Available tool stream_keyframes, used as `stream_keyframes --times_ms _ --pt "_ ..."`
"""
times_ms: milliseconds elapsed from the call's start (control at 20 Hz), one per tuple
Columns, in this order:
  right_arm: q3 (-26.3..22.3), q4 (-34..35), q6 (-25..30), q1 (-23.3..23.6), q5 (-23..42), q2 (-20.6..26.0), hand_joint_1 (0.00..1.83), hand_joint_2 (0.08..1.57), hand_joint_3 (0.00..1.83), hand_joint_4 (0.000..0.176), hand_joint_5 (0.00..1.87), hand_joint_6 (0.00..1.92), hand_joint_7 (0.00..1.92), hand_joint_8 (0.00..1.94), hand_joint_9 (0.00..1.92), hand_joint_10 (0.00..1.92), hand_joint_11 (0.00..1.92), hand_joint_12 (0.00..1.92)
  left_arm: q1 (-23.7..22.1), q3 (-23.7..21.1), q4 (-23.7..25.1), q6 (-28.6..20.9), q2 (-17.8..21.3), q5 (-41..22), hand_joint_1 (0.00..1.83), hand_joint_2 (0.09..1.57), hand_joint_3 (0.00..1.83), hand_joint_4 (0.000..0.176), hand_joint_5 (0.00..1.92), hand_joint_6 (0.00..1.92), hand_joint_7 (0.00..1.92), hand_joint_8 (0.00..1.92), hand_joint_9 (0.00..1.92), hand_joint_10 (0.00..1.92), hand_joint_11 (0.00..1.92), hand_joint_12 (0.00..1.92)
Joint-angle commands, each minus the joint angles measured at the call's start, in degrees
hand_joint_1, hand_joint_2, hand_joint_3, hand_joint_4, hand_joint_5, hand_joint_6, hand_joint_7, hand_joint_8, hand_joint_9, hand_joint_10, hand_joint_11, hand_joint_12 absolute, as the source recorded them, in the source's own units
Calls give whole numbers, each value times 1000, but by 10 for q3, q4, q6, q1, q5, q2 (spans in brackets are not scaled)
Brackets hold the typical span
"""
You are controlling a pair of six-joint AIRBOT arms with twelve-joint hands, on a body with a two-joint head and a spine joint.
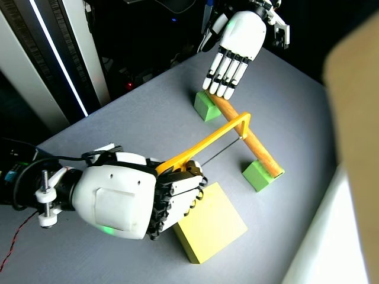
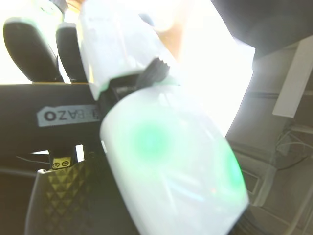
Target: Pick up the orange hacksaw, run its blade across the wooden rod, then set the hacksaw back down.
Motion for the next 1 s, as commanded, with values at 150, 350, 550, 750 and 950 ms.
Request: stream_keyframes --times_ms 150,350,550,750,950 --pt "-10 0 3 26 60 -3 1368 1164 0 0 802 991 847 1231 901 1363 961 1298 2 3 -18 -2 1 -15 29 1288 1 0 48 5 55 3 33 3 0 16" --pt "-23 29 -31 45 35 -20 1365 1173 1 0 767 1026 835 1256 892 1377 968 1283 3 2 -18 -2 1 -15 4 1293 1 0 39 2 47 5 26 7 4 2" --pt "-23 45 -44 44 33 -46 1368 1163 0 0 790 996 858 1218 904 1355 960 1269 4 0 -18 -2 1 -15 43 1283 0 0 53 3 64 4 41 6 19 13" --pt "-22 71 -77 39 24 -70 1372 1149 0 0 829 957 874 1170 934 1322 985 1255 4 0 -18 -1 1 -15 16 1294 2 0 49 3 59 3 35 1 1 12" --pt "-20 77 -91 34 17 -80 1373 1150 0 0 805 983 878 1164 945 1303 995 1209 3 -1 -18 -1 1 -15 26 1293 1 0 50 0 67 1 46 1 7 26"
